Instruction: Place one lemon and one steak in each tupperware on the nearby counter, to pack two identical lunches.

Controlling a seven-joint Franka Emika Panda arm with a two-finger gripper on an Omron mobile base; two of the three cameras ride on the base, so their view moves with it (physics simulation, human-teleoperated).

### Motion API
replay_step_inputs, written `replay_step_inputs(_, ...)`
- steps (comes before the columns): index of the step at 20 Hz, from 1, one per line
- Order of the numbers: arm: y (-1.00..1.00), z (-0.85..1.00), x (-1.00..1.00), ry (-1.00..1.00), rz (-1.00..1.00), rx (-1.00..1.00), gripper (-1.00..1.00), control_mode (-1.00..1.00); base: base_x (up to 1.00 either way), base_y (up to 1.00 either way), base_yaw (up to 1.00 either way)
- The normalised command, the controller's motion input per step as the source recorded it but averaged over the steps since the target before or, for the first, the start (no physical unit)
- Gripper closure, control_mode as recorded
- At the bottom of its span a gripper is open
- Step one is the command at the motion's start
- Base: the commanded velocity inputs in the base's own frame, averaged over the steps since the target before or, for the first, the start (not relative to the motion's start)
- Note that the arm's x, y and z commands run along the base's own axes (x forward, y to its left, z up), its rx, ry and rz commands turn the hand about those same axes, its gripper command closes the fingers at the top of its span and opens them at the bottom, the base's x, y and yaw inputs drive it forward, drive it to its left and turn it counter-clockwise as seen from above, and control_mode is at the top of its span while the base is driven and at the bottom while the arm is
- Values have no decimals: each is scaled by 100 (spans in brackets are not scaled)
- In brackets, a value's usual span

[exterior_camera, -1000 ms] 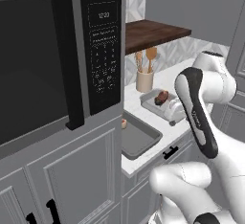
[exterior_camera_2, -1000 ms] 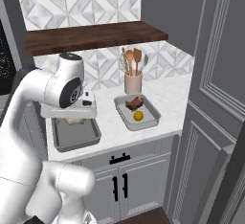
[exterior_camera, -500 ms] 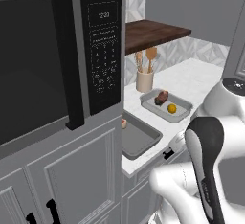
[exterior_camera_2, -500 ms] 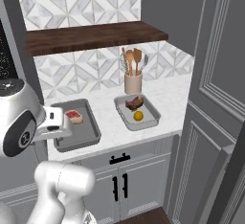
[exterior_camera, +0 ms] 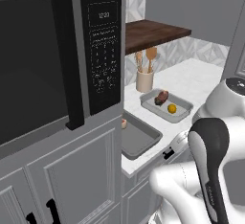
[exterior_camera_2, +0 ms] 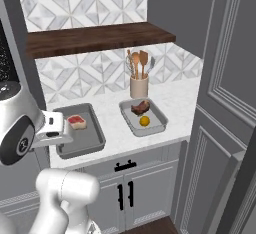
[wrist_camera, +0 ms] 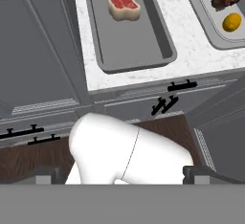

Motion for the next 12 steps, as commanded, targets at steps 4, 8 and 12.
replay_step_inputs(4, 0, 0, 0, 0, 0, 0, -100, 100, -96, 58, -11)
replay_step_inputs(8, 0, 0, 0, 0, 0, 0, -100, 100, -99, 60, -41)
replay_step_inputs(12, 0, 0, 0, 0, 0, 0, -100, 100, -98, 9, -60)
